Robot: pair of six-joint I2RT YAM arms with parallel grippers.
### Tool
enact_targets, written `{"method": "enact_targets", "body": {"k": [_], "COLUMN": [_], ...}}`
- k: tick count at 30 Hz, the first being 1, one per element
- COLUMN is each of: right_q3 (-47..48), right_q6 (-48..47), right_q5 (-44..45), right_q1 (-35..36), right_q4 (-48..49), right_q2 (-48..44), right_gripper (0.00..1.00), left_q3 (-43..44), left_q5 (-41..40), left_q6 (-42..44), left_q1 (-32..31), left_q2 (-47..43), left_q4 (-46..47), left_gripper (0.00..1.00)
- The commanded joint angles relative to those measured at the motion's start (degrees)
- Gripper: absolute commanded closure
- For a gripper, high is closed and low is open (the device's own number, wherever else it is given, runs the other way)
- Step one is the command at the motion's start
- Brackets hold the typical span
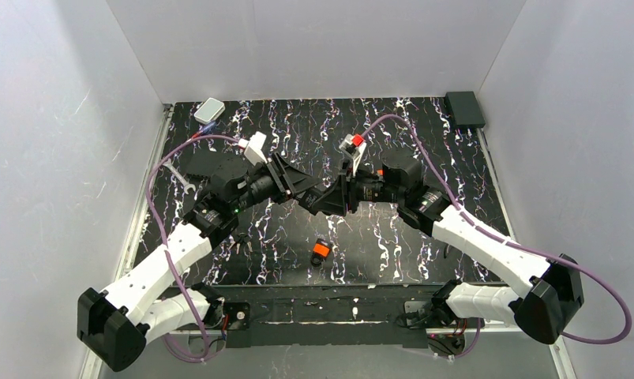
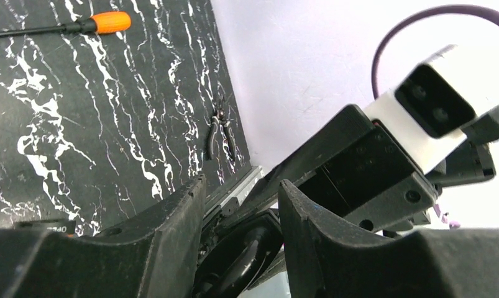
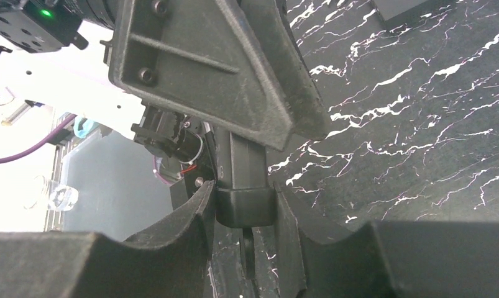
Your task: Unlock with the key
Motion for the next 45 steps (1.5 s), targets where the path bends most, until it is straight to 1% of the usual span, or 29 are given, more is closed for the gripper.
{"method": "enact_targets", "body": {"k": [1,9,12,17,20,23,28,29,31,35,38,39,40,41,42,43,44,45], "right_q3": [1.35,2.31,3.24,4.62,4.49,3.72,2.52,2.27,1.87,2.44,5.07,5.95,6.72,7.48,8.49,9.71,10.84,11.23], "right_q6": [-3.44,-5.53,-6.87,-9.25,-9.26,-8.31,-4.92,-3.61,-0.96,3.99,7.26,7.82,8.64,9.12,9.55,9.98,10.56,10.68], "right_q5": [1.04,2.94,3.97,6.82,9.09,11.78,17.65,18.78,21.38,26.13,30.38,31.44,32.26,33.04,34.35,35.14,36.03,36.40], "right_q1": [1.21,2.35,2.99,5.07,5.73,5.89,5.89,5.89,5.89,5.80,5.55,5.47,5.39,5.37,5.37,5.29,5.28,5.29], "right_q4": [4.14,3.08,2.30,-0.04,-0.47,-0.50,-0.23,0.36,1.31,2.01,-0.14,-0.85,-1.47,-1.95,-2.59,-3.34,-5.04,-5.10], "right_q2": [-1.78,-1.76,-1.36,0.71,1.48,1.28,0.25,-0.05,-0.80,-2.09,-1.84,-1.59,-1.33,-0.94,-0.33,0.47,0.80,0.42], "right_gripper": [0.99,0.99,0.99,0.99,0.99,0.99,0.99,0.99,0.99,0.99,0.99,0.99,0.99,0.99,0.99,0.99,0.99,0.99], "left_q3": [2.93,5.53,5.27,5.04,4.13,2.90,-1.64,-2.67,-4.22,-7.01,-13.08,-15.00,-16.36,-17.33,-17.95,-18.02,-18.79,-20.50], "left_q5": [-12.15,-16.85,-17.21,-14.85,-14.32,-14.35,-12.66,-11.85,-10.96,-12.87,-14.23,-15.50,-17.66,-20.66,-22.47,-23.07,-22.16,-22.84], "left_q6": [-0.98,-4.30,-5.44,-6.63,-5.45,-1.47,5.32,6.93,11.07,19.83,27.51,31.89,38.27,42.78,49.71,56.74,65.92,70.93], "left_q1": [1.08,1.08,1.08,1.08,1.13,2.04,5.51,6.05,6.57,6.53,5.16,3.89,2.15,-0.79,-2.96,-6.04,-9.92,-11.92], "left_q2": [1.97,6.03,7.57,10.11,9.82,8.09,1.91,0.49,-2.47,-7.89,-13.17,-14.42,-15.24,-15.57,-15.33,-14.15,-12.44,-11.36], "left_q4": [-12.58,-23.74,-24.48,-22.94,-20.69,-19.46,-16.18,-15.10,-13.28,-10.82,-1.08,2.34,5.03,7.41,9.77,11.53,14.38,18.54], "left_gripper": [0.58,0.57,0.57,0.57,0.50,0.39,0.26,0.25,0.25,0.28,0.28,0.28,0.27,0.27,0.26,0.27,0.32,0.34]}}
